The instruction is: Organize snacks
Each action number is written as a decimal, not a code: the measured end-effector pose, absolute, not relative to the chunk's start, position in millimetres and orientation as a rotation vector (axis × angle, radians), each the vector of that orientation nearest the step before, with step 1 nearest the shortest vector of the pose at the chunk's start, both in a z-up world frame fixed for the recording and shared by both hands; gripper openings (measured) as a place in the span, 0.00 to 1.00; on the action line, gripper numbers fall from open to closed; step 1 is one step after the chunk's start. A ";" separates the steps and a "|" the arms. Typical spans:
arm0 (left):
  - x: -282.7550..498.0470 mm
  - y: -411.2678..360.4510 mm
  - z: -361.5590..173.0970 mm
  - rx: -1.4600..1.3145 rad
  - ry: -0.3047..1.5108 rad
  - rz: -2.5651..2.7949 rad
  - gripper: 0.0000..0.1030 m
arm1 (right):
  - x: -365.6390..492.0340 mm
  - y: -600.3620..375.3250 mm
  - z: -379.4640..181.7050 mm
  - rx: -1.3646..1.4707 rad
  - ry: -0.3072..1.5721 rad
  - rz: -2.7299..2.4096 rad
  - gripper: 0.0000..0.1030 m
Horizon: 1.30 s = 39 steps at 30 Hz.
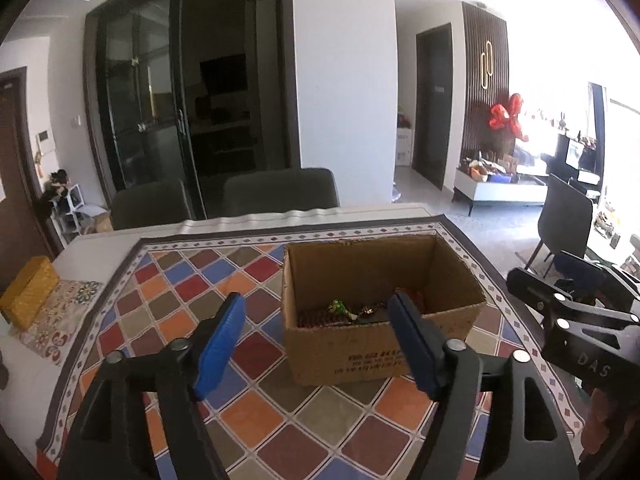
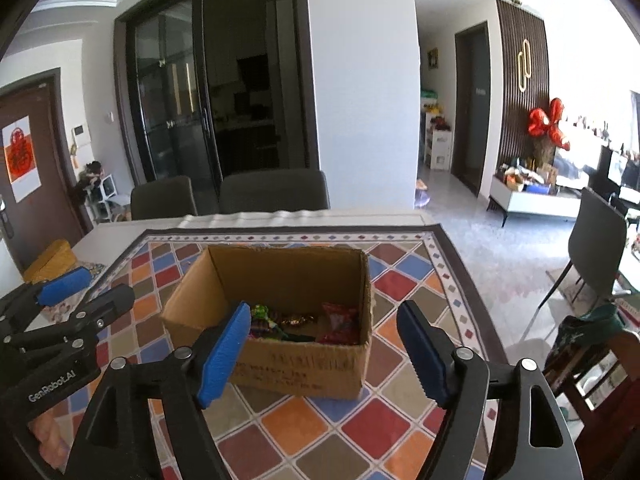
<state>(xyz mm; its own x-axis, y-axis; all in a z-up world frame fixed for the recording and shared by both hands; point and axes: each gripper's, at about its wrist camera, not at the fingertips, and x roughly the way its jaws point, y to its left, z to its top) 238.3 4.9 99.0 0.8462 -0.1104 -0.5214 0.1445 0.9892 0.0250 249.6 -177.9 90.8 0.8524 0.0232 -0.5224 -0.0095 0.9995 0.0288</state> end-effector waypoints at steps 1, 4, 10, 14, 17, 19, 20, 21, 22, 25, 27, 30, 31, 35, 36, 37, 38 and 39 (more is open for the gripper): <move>229.8 6.6 100.0 0.062 0.530 -0.125 0.78 | 241.6 -176.8 91.6 0.016 0.535 0.013 0.75; 212.9 9.4 100.7 0.061 0.498 -0.109 0.86 | 222.8 -176.4 92.3 0.011 0.506 0.005 0.78; 179.4 8.9 99.0 0.091 0.435 -0.077 0.94 | 190.4 -179.5 90.1 0.014 0.465 -0.010 0.82; 159.9 10.0 96.6 0.079 0.408 -0.073 1.00 | 174.5 -182.4 87.5 0.020 0.454 -0.013 0.82; 147.0 10.7 95.9 0.082 0.388 -0.056 1.00 | 163.0 -183.8 85.3 0.023 0.449 -0.013 0.82; 142.1 11.3 95.8 0.080 0.388 -0.059 1.00 | 155.7 -183.6 84.1 0.018 0.442 -0.017 0.82; 139.0 11.4 95.5 0.078 0.389 -0.061 1.00 | 151.4 -182.7 83.0 0.015 0.438 -0.019 0.82; 137.1 11.4 95.3 0.077 0.391 -0.062 1.00 | 148.8 -182.8 82.6 0.014 0.435 -0.020 0.82; 133.9 11.4 95.1 0.077 0.391 -0.062 1.00 | 145.6 -182.1 82.4 0.014 0.432 -0.019 0.82; 125.7 10.8 93.4 0.077 0.390 -0.067 1.00 | 136.4 -183.3 80.1 0.021 0.431 -0.012 0.82; 120.2 10.4 93.2 0.076 0.390 -0.065 1.00 | 132.4 -183.0 78.8 0.022 0.433 -0.008 0.82; 114.8 9.9 93.4 0.079 0.389 -0.061 1.00 | 126.3 -183.0 77.5 0.015 0.430 -0.010 0.83; 112.3 10.5 93.4 0.079 0.387 -0.060 1.00 | 125.1 -183.1 77.4 0.014 0.429 -0.012 0.83; 107.7 9.7 94.2 0.081 0.380 -0.057 1.00 | 121.2 -183.2 77.1 0.012 0.424 -0.012 0.84; 106.5 9.1 94.4 0.083 0.377 -0.055 1.00 | 119.8 -183.1 77.4 0.010 0.422 -0.012 0.84; 105.9 8.9 94.4 0.084 0.375 -0.053 1.00 | 118.2 -183.3 77.5 0.010 0.421 -0.012 0.84; 105.2 9.2 94.1 0.082 0.373 -0.053 1.00 | 116.8 -184.0 77.5 0.010 0.420 -0.012 0.84; 104.9 9.0 94.0 0.082 0.372 -0.052 1.00 | 116.3 -182.7 77.3 0.009 0.422 -0.012 0.84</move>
